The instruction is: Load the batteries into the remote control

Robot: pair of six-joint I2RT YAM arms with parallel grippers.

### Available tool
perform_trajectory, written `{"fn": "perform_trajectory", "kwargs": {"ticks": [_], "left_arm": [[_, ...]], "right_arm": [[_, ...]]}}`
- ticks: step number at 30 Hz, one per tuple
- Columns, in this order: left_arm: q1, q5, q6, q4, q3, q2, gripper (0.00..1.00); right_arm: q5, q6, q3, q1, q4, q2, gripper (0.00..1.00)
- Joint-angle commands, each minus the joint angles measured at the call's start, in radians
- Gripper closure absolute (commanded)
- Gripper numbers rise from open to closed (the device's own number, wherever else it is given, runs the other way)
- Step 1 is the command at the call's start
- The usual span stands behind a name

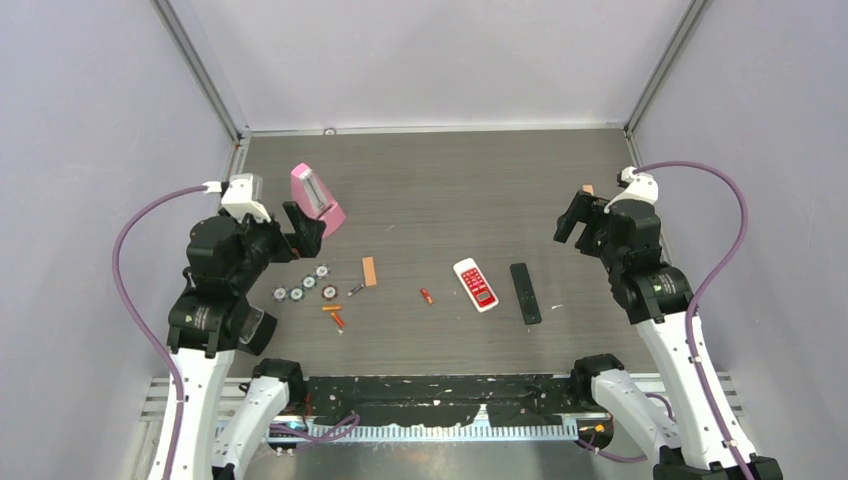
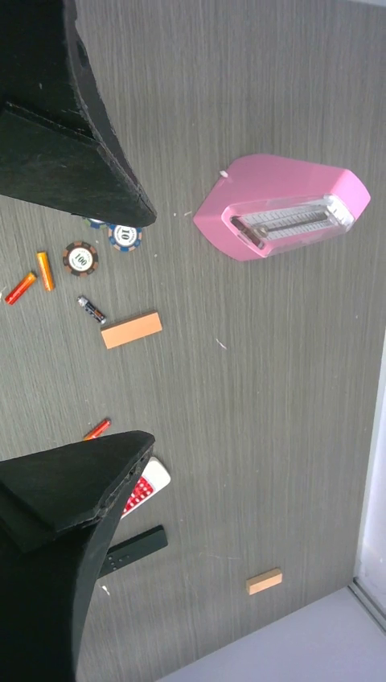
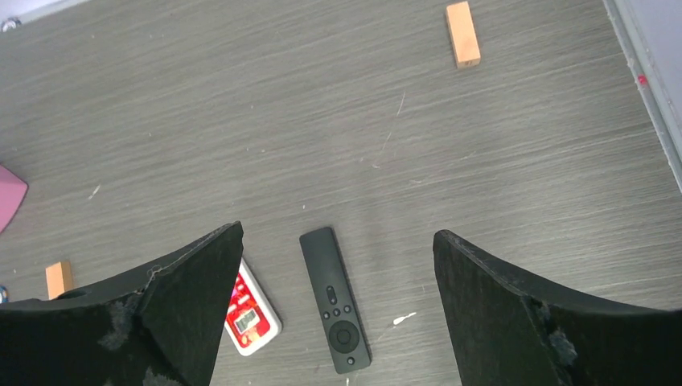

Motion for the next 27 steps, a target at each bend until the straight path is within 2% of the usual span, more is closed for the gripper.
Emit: {"fn": "perform_trajectory", "kwargs": {"ticks": [1, 7, 12, 15, 18, 21, 24, 27], "left_arm": [[0.004, -0.022, -0.017, 0.025, 0.023, -0.019, 0.0], [0.004, -0.017, -0.044, 0.027, -0.007, -0.015, 0.0], [0.004, 0.058, -0.056, 0.046, -0.054, -0.047, 0.0], [0.004, 0.166, -0.058, 0.06, -0.09, -0.069, 0.0], [0.004, 0.349, -0.085, 0.102, -0.14, -0.08, 0.0], [0.004, 0.515, -0.115, 0.153, -0.189, -0.073, 0.01], [0.003, 0.543, -0.157, 0.182, -0.235, -0.072, 0.02], [0.004, 0.499, -0.176, 0.191, -0.269, -0.089, 0.02]], "right_arm": [[-0.066, -0.034, -0.019, -0.002, -0.019, 0.004, 0.07], [-0.151, -0.047, -0.046, -0.002, -0.077, 0.027, 0.07], [-0.201, -0.008, -0.092, -0.003, -0.118, 0.025, 0.08], [-0.207, 0.032, -0.137, -0.001, -0.124, 0.029, 0.09], [-0.239, 0.049, -0.169, 0.007, -0.126, 0.056, 0.11], [-0.198, 0.065, -0.184, 0.035, -0.122, 0.1, 0.12], [-0.166, 0.082, -0.195, 0.084, -0.109, 0.171, 0.14], [-0.122, 0.097, -0.198, 0.124, -0.091, 0.25, 0.16]]}}
